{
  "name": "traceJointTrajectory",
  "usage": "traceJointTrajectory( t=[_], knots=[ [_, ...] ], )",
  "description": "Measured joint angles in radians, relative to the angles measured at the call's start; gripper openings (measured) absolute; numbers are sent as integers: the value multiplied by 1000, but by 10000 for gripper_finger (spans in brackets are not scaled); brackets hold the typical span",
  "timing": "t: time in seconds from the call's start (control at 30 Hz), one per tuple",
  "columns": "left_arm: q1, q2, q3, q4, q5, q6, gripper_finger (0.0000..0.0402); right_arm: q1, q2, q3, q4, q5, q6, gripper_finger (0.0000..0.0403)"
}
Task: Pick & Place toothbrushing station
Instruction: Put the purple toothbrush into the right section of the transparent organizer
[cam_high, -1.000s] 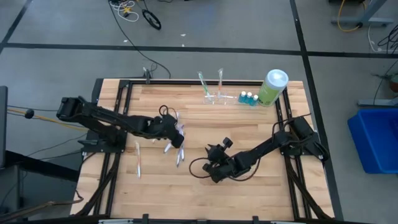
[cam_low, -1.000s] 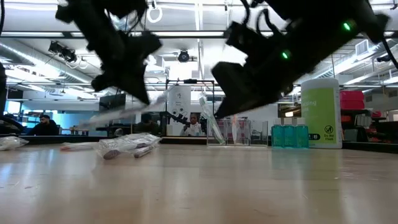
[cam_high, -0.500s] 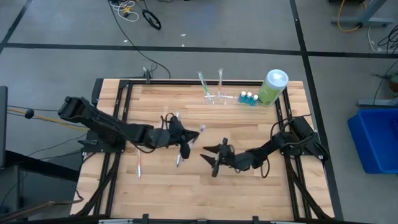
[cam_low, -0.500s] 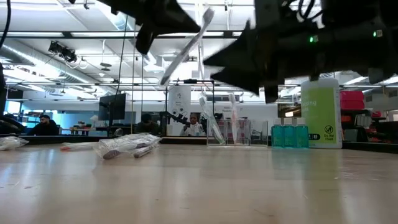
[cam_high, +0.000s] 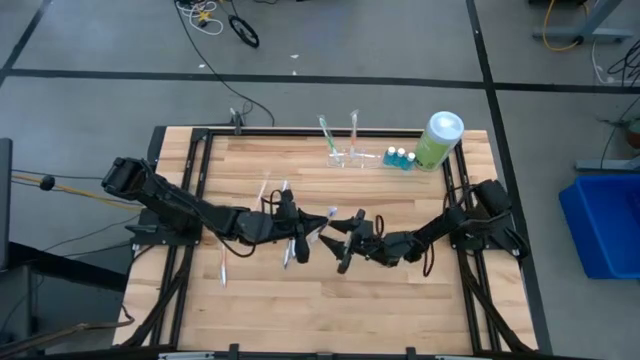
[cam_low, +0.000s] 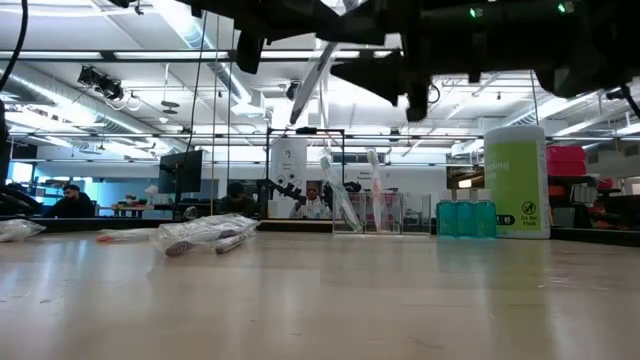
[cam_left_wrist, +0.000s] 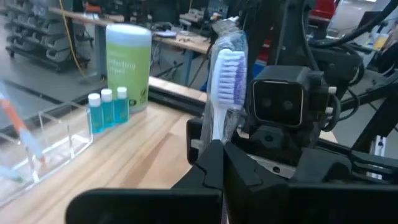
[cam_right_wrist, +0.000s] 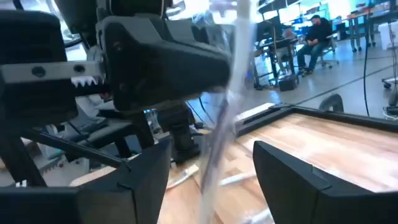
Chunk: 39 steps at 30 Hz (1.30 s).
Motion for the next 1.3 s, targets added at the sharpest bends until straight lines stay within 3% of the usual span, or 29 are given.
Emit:
traceJointTrajectory(
  t=[0.23, 0.57, 0.8, 1.0, 1.3],
  knots=[
    [-5, 0, 0, 10, 2, 12, 0, -27, -109, 61, -324, -28, 27, 185],
    [-6, 0, 0, 0, 12, 21, 0, -38, -138, 123, -508, -44, 16, 23],
    [-4, 0, 0, -25, 15, 72, 8, -37, -139, 89, -515, -46, 105, 30],
    [-4, -44, 0, -80, 12, 93, 67, -22, -138, -6, -521, -12, 219, 18],
    [-13, -112, -18, -338, -36, 64, 128, -10, -208, -187, -525, 57, 372, 19]
  ],
)
